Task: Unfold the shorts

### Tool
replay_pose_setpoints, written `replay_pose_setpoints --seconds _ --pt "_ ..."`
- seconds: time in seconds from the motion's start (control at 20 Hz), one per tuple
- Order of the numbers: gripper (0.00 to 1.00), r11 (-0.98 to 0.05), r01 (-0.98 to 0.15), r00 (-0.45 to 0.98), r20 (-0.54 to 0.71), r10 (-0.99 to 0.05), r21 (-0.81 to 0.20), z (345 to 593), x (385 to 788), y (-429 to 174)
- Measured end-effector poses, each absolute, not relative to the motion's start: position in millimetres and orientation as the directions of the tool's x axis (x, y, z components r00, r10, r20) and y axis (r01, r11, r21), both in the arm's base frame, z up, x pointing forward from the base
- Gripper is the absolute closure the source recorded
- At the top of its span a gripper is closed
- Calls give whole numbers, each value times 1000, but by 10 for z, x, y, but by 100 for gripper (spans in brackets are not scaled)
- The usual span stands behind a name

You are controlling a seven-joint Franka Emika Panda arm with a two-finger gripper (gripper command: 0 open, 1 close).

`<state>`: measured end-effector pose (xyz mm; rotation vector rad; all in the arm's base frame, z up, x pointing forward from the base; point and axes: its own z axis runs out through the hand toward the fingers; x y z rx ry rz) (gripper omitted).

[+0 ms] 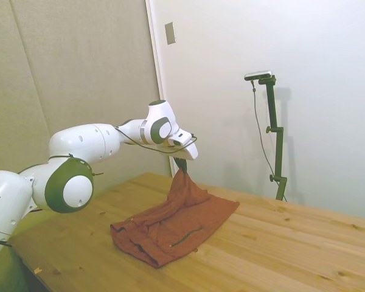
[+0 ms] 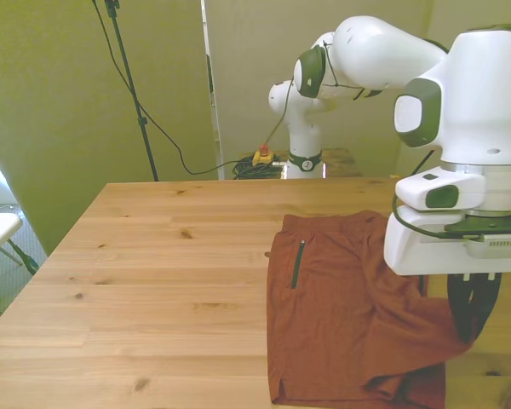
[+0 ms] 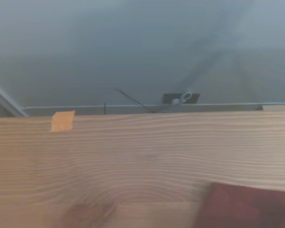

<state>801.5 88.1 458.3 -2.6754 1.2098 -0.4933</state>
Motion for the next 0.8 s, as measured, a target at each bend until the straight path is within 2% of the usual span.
replay_pose_setpoints --seconds 0.25,0.6,0.65,0.8 --pt "100 -681 -673 643 227 -731 -288 4743 7979 1162" --pt "100 -705 -651 679 200 -706 -281 4734 7872 1742" --pt "0 -708 -649 682 198 -703 -280 4744 7856 1795" --pt "0 -711 -646 687 194 -700 -279 4742 7826 1917"
